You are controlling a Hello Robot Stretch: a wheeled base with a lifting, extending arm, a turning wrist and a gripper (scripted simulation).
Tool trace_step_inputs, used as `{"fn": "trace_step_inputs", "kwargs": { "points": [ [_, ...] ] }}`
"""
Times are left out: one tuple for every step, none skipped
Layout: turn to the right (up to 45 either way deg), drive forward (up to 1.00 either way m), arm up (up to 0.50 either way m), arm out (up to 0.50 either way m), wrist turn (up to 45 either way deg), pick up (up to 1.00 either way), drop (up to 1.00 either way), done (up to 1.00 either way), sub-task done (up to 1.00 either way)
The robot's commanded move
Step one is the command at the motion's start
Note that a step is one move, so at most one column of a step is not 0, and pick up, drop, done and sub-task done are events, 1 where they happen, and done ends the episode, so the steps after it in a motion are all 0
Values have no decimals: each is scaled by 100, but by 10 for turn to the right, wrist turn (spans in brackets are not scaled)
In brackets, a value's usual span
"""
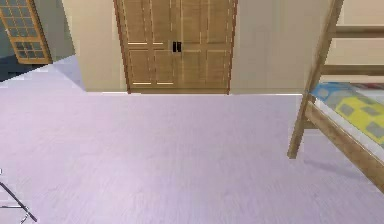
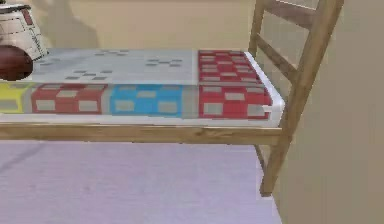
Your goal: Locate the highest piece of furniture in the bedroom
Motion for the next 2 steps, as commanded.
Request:
{"fn": "trace_step_inputs", "kwargs": {
  "points": [
    [0, 75, 0, 0, 0, 0, 0, 0, 0],
    [-450, 0, 0, 0, 0, 0, 0, 0, 0]
  ]
}}
